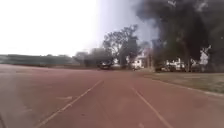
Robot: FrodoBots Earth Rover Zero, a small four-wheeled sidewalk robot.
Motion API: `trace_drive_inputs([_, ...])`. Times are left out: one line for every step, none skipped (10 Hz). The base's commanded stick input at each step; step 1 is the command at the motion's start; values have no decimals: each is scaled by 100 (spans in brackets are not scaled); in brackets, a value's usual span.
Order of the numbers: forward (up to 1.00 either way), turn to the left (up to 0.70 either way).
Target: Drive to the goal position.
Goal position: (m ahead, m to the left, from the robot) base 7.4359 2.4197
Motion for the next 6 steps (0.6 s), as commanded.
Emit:
trace_drive_inputs([70,0])
trace_drive_inputs([70,0])
trace_drive_inputs([70,0])
trace_drive_inputs([70,0])
trace_drive_inputs([70,0])
trace_drive_inputs([70,0])
